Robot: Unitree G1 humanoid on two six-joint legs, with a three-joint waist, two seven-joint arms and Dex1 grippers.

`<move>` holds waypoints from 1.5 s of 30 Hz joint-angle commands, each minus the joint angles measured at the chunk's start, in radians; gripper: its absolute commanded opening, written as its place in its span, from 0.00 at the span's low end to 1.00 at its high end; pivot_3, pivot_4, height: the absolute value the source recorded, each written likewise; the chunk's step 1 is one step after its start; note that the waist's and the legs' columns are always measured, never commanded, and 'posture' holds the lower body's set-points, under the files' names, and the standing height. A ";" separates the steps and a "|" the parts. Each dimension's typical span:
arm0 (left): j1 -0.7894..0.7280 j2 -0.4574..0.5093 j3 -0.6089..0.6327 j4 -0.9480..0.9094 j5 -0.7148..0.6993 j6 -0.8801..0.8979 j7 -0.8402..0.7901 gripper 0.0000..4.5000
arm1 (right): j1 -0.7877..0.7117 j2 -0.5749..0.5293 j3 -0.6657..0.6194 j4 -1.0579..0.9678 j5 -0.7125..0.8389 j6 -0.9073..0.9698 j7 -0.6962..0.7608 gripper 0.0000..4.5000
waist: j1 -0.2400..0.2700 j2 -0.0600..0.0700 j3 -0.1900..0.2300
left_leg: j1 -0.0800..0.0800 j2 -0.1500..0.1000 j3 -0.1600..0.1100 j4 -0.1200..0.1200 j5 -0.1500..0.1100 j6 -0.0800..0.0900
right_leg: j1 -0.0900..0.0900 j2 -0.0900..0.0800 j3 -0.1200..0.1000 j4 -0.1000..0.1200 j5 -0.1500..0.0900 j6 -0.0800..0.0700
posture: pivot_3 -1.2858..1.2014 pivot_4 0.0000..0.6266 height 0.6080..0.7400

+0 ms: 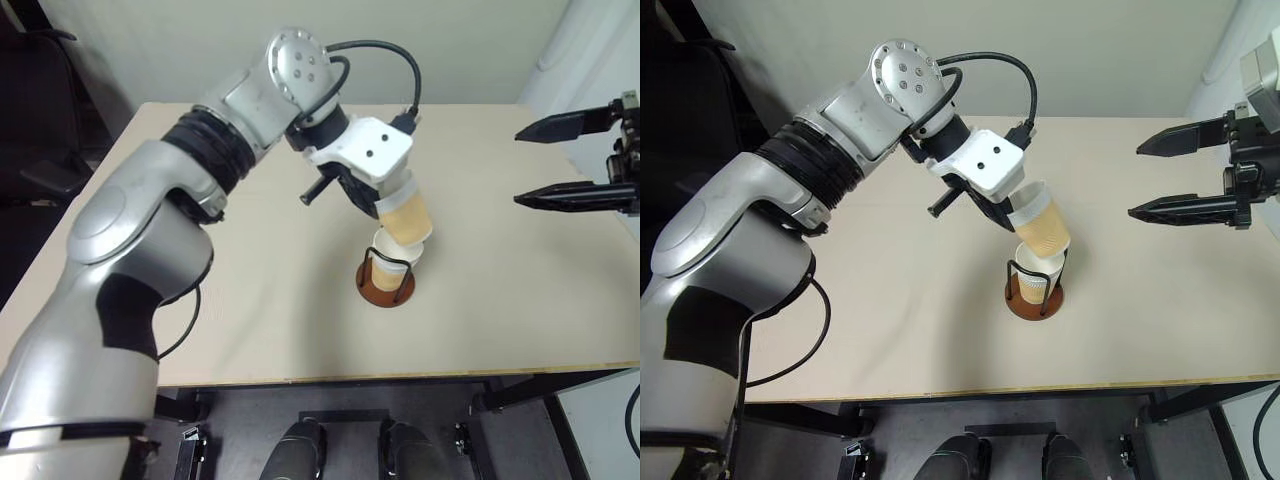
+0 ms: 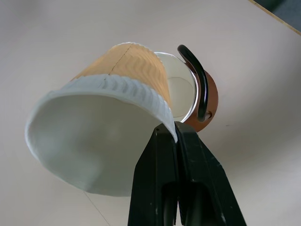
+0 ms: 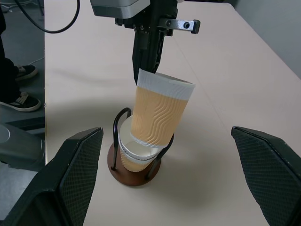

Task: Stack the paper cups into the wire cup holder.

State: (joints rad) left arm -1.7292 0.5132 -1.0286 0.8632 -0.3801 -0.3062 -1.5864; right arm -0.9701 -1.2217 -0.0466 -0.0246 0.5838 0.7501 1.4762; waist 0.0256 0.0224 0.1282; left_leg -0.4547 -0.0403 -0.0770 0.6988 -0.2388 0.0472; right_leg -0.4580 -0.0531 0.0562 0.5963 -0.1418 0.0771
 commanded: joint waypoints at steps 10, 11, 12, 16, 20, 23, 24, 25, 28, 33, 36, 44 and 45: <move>-0.030 -0.026 0.008 0.038 0.065 -0.080 -0.028 0.01 | -0.027 -0.024 -0.015 -0.026 0.003 0.021 0.010 0.99 | 0.001 0.000 0.000 | 0.000 -0.001 0.001 0.000 0.000 0.000 | 0.001 0.000 0.000 -0.003 0.001 0.001 | 0.52 0.24 1.00; -0.030 -0.029 0.011 0.047 0.075 -0.089 -0.028 0.01 | -0.027 -0.024 -0.014 -0.026 0.002 0.022 0.010 0.99 | 0.002 0.000 0.000 | 0.000 -0.001 0.001 0.000 0.000 0.000 | 0.001 0.000 0.000 -0.003 0.001 0.002 | 0.52 0.24 1.00; -0.029 -0.032 0.013 0.056 0.084 -0.097 -0.028 0.01 | -0.028 -0.024 -0.014 -0.025 0.001 0.022 0.010 0.99 | 0.001 0.000 0.000 | 0.000 0.000 0.000 0.000 0.000 0.000 | 0.001 0.000 0.000 -0.003 0.001 0.002 | 0.52 0.24 1.00; -0.029 -0.039 0.020 0.073 0.101 -0.113 -0.028 0.01 | -0.027 -0.025 -0.014 -0.025 0.000 0.023 0.009 0.99 | 0.002 0.000 0.000 | 0.000 0.000 0.001 0.000 -0.001 0.001 | 0.001 0.000 0.000 -0.003 0.002 0.003 | 0.52 0.24 1.00; -0.030 -0.045 0.023 0.078 0.105 -0.118 -0.028 0.01 | -0.026 -0.025 -0.014 -0.025 -0.001 0.023 0.008 0.99 | 0.003 0.000 0.000 | 0.000 0.000 0.000 0.001 -0.002 0.002 | 0.001 0.000 0.000 -0.003 0.002 0.003 | 0.52 0.24 1.00; -0.030 -0.049 0.024 0.084 0.108 -0.121 -0.028 0.01 | -0.023 -0.025 -0.015 -0.027 -0.002 0.023 0.006 0.99 | 0.003 0.000 0.000 | 0.000 0.000 0.000 0.001 -0.002 0.003 | 0.001 -0.001 0.000 -0.003 0.002 0.004 | 0.52 0.24 1.00; -0.030 -0.050 0.024 0.085 0.108 -0.122 -0.028 0.01 | -0.021 -0.026 -0.016 -0.028 -0.003 0.022 0.005 0.99 | 0.003 0.000 0.000 | 0.000 -0.001 0.001 0.001 -0.002 0.003 | 0.001 0.000 0.000 -0.003 0.002 0.004 | 0.52 0.24 1.00; -0.030 -0.051 0.024 0.086 0.108 -0.120 -0.028 0.01 | -0.019 -0.027 -0.017 -0.029 -0.003 0.022 0.005 0.99 | 0.004 0.000 0.000 | 0.000 0.000 0.001 0.000 -0.002 0.003 | 0.001 0.000 0.000 -0.003 0.003 0.004 | 0.52 0.24 1.00; -0.027 -0.067 0.045 0.105 0.132 -0.130 -0.028 0.05 | -0.012 -0.029 -0.020 -0.033 -0.002 0.023 0.004 0.99 | 0.005 0.000 0.000 | 0.000 0.000 0.000 0.000 -0.003 0.004 | 0.001 0.000 0.000 -0.003 0.003 0.004 | 0.52 0.24 1.00; -0.030 -0.071 0.045 0.110 0.142 -0.138 -0.028 0.37 | 0.001 -0.033 -0.025 -0.041 0.001 0.024 0.000 0.99 | 0.005 0.000 0.000 | 0.000 0.000 0.001 0.001 -0.003 0.004 | 0.001 0.000 0.001 -0.003 0.003 0.004 | 0.52 0.24 1.00; -0.030 -0.082 0.057 0.118 0.148 -0.146 -0.028 0.62 | 0.004 -0.035 -0.027 -0.044 0.002 0.025 -0.003 0.99 | 0.005 0.000 0.000 | 0.000 0.000 0.001 0.001 -0.003 0.004 | 0.001 0.000 0.000 -0.003 0.003 0.005 | 0.52 0.24 1.00; -0.029 -0.117 0.107 0.138 0.160 -0.155 -0.028 0.99 | 0.007 -0.040 -0.030 -0.043 0.001 0.024 -0.007 0.99 | 0.006 0.000 0.000 | 0.000 0.000 0.001 0.001 -0.003 0.004 | 0.002 -0.001 0.001 -0.003 0.003 0.005 | 0.52 0.24 1.00; -0.028 -0.119 0.116 0.141 0.160 -0.150 -0.028 0.99 | 0.007 -0.041 -0.029 -0.043 0.001 0.023 -0.007 0.99 | 0.006 0.000 0.000 | 0.000 0.000 0.001 0.001 -0.003 0.004 | 0.002 0.000 0.001 -0.003 0.003 0.005 | 0.52 0.24 1.00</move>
State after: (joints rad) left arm -1.7292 0.3940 -0.9511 0.9967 -0.2271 -0.4526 -1.5864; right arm -0.9537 -1.2393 -0.0462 -0.0507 0.5840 0.7736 1.4722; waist 0.0314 0.0226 0.1281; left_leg -0.4544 -0.0403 -0.0760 0.6997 -0.2416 0.0512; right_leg -0.4563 -0.0538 0.0573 0.5935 -0.1384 0.0829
